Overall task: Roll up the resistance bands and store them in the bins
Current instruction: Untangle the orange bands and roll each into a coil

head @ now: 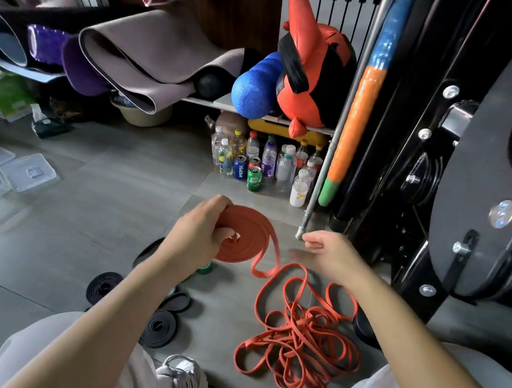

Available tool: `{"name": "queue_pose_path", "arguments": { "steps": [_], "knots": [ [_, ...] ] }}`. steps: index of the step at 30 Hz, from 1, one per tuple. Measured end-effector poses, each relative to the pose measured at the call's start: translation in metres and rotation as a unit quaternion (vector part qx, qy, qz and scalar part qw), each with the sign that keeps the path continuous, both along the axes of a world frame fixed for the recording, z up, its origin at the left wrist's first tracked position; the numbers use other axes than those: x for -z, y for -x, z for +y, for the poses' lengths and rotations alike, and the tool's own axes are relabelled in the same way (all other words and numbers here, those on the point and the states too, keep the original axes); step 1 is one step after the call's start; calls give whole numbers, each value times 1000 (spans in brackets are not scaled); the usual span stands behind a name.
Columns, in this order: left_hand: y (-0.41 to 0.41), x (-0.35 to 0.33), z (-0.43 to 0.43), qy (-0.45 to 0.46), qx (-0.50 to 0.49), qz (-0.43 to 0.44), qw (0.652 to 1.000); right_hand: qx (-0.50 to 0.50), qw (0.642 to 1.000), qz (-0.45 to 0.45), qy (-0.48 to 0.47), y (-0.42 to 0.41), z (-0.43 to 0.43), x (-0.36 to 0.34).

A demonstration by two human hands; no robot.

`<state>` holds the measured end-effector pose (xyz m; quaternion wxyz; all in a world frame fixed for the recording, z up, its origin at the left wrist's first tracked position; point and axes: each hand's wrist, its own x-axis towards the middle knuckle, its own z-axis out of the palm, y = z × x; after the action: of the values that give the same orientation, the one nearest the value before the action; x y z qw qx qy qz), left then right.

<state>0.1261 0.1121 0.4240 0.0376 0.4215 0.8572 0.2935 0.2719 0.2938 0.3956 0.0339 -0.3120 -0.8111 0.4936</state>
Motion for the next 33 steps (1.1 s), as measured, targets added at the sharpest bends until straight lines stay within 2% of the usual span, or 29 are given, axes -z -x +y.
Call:
{"name": "queue_pose_path", "arguments": {
  "steps": [4,8,17,22,28,33],
  "knots": [
    [-18,8,9,60,63,30,996,-63,997,43,-16,5,-12,-4],
    [-25,16,14,87,97,44,990,-61,994,84,-35,9,-15,-3],
    [-23,8,16,4,71,10,997,-58,992,110,-16,4,-9,-9],
    [-22,7,18,-55,87,-100,990,-45,991,129,18,1,-7,-13],
    [-24,10,20,-74,45,-105,991,-36,991,127,17,-1,-8,-14],
    [-24,7,23,-95,33,-156,983,-30,992,123,22,-1,-11,-16]
  ]
}}
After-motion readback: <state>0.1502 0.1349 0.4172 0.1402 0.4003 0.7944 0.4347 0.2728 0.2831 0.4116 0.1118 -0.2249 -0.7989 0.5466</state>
